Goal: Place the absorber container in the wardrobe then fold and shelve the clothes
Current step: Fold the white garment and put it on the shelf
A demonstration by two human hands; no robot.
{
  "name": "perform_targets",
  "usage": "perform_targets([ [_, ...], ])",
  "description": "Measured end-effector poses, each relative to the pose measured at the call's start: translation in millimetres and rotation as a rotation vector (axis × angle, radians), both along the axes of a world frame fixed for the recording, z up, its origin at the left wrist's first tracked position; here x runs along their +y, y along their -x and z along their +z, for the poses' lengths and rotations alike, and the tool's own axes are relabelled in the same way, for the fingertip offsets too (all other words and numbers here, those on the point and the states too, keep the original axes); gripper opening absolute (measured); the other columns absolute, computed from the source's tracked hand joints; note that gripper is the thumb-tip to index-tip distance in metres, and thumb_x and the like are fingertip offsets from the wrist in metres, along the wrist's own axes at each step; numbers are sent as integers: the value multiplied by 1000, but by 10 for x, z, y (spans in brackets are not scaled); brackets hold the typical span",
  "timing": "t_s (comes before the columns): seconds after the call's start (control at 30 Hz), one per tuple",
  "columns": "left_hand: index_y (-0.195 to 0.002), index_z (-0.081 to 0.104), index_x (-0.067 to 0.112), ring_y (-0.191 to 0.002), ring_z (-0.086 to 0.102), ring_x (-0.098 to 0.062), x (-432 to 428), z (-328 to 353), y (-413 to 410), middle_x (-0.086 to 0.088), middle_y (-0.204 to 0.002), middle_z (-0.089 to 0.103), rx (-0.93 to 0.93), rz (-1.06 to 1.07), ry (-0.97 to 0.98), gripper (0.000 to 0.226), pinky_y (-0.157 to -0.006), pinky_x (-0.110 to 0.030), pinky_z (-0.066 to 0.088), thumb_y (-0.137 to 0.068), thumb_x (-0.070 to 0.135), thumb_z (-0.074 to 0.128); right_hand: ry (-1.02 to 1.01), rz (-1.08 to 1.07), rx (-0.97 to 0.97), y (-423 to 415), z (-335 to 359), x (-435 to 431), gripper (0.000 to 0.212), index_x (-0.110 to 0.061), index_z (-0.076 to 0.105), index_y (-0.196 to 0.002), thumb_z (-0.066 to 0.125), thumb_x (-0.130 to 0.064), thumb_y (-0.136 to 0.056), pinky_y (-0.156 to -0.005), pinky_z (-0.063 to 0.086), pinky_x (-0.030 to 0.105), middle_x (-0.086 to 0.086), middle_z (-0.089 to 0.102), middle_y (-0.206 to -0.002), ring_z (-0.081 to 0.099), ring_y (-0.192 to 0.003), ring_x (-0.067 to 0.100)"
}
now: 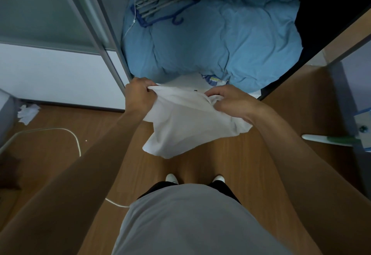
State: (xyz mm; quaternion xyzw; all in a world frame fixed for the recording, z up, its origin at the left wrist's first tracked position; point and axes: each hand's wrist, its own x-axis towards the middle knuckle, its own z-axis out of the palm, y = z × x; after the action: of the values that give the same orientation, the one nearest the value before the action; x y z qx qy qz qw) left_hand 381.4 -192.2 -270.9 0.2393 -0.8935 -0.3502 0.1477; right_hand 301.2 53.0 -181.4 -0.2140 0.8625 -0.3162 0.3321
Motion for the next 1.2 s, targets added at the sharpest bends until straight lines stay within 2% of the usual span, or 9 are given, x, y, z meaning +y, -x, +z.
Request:
perform_targets([
  [0.1,-95,78,5,-95,63,-31,27,53,45,-15,-95,73,9,-30,-12,28,-88,-40,53,-84,-9,56,-51,-140,-103,-63,-33,-146,10,-16,58,-66,55,-16,-76,-53,31,29,-10,49,-58,45,-59,14],
  [0.17,-93,78,5,-94,61,-29,42,83,56,-14,-94,72,16,-71,-13,27,-87,-39,52,-84,-9,57,-66,-189,-159,-90,-17,-186,32,-18,53,-55,65,-42,-73,-56,32,28,-12,51,-54,48,-59,12],
  [0.27,-88,79,8,-89,58,-24,35,80,52,-6,-87,68,-12,-135,-11,27,-84,-33,49,-82,-10,60,-101,-63,-170,-107,39,-179,57,-30,78,-87,69,-81,-62,-83,51,31,-12,73,-90,65,-92,11],
  [0.37,-90,78,10,-92,60,-26,26,38,38,-10,-93,70,-96,-168,-51,29,-86,-35,50,-84,-11,58,-139,51,-119,-77,56,-179,40,-25,76,-94,82,-56,-70,-96,48,31,-3,71,-112,64,-101,10],
  [0.53,-91,76,9,-98,64,-32,73,48,50,-11,-96,69,-65,-180,-171,22,-91,-41,52,-86,-8,62,-60,129,-99,-90,57,-237,24,-21,67,-107,72,-14,-85,-79,44,26,1,66,-108,61,-103,20],
  [0.7,-118,59,9,-111,52,-21,342,105,124,-10,-123,56,-39,-81,-294,39,-98,-34,46,-85,20,77,25,94,-181,-81,71,-248,17,-14,67,-104,64,-11,-88,-80,50,34,11,71,-103,67,-93,24],
  [0.83,-97,65,26,-101,66,-22,501,142,-23,-2,-104,70,-213,-195,-590,9,-85,-29,52,-97,32,60,139,-9,-255,-36,49,-198,17,-22,70,-102,65,-12,-89,-67,56,23,1,75,-91,71,-77,9],
  [1.0,-121,64,27,-109,69,-9,474,86,-211,9,-116,73,-315,-425,-1180,59,-82,-19,55,-87,70,44,276,-195,-314,32,42,-203,17,-34,69,-97,72,-20,-88,-71,58,20,-12,77,-91,73,-87,7],
  [1.2,-107,67,31,-98,69,-12,480,91,-160,11,-105,73,-439,-479,-653,38,-85,-30,54,-84,61,64,441,-509,-480,291,86,-164,7,-12,73,-86,67,-10,-88,-78,60,33,5,77,-84,72,-85,23],
])
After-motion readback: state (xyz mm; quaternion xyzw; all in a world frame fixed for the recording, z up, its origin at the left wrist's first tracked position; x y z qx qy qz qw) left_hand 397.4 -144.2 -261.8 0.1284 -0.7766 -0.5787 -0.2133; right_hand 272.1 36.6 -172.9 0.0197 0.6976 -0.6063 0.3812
